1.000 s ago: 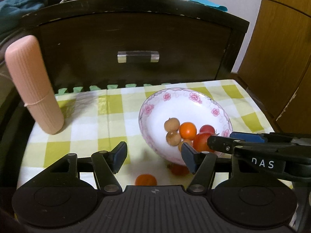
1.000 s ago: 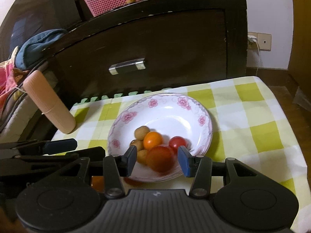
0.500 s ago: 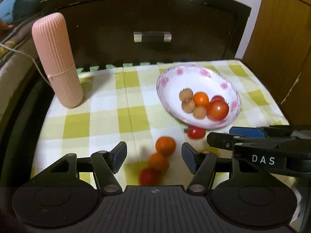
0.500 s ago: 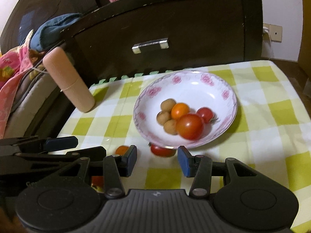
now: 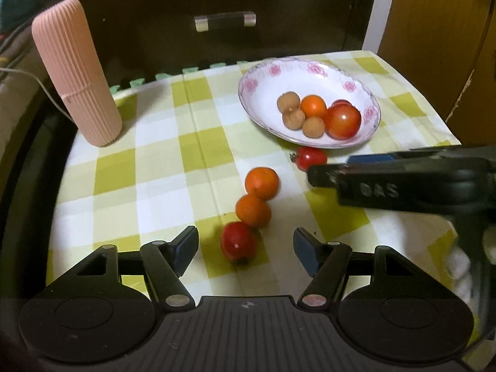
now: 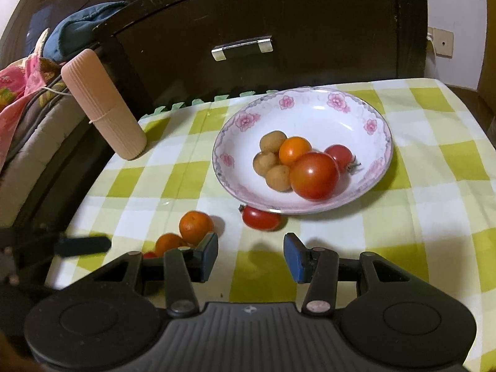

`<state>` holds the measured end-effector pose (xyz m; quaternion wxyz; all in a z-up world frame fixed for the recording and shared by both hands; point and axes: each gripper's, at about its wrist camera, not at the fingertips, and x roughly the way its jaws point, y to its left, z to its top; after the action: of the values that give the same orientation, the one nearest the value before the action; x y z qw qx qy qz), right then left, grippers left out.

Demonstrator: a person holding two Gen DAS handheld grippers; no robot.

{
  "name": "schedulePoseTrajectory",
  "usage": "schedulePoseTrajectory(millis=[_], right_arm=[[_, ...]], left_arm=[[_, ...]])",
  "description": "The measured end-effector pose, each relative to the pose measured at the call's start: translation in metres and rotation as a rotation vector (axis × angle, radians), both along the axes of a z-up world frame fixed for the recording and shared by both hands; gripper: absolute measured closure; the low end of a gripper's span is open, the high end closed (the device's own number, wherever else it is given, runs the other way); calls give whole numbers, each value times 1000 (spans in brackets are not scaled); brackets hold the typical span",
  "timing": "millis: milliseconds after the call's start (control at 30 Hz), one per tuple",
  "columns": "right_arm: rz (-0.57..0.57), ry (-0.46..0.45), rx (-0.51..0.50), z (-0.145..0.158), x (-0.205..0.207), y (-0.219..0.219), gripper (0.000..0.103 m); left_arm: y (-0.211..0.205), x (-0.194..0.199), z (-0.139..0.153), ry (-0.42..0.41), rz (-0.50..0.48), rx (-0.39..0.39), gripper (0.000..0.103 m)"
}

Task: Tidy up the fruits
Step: 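Withdraw both open tools from the bowl back over the table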

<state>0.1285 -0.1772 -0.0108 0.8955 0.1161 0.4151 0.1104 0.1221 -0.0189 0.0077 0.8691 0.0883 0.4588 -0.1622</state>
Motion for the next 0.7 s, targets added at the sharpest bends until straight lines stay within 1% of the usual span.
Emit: schedulePoseTrajectory(millis=[300, 333, 467, 500, 633, 700], right_arm=[[-53, 21, 32, -22, 21, 11, 57], [-62, 19, 27, -23, 22, 13, 54], [-83, -8, 21, -24, 25, 15, 54], [-87, -17, 14, -25, 26, 15, 55], [-99, -35, -43, -25, 24, 21, 64], [-86, -36, -47, -25, 24, 20, 64]], left_arm=[[2, 2, -4, 26, 5, -16, 29], [1, 2, -5, 27, 5, -18, 29], [-1, 2, -7, 38, 3, -19, 29], [-2, 1, -8, 41, 1, -18, 29], [-4, 0, -9, 48, -4, -11, 29], [-3, 1, -10, 50, -2, -10, 29]])
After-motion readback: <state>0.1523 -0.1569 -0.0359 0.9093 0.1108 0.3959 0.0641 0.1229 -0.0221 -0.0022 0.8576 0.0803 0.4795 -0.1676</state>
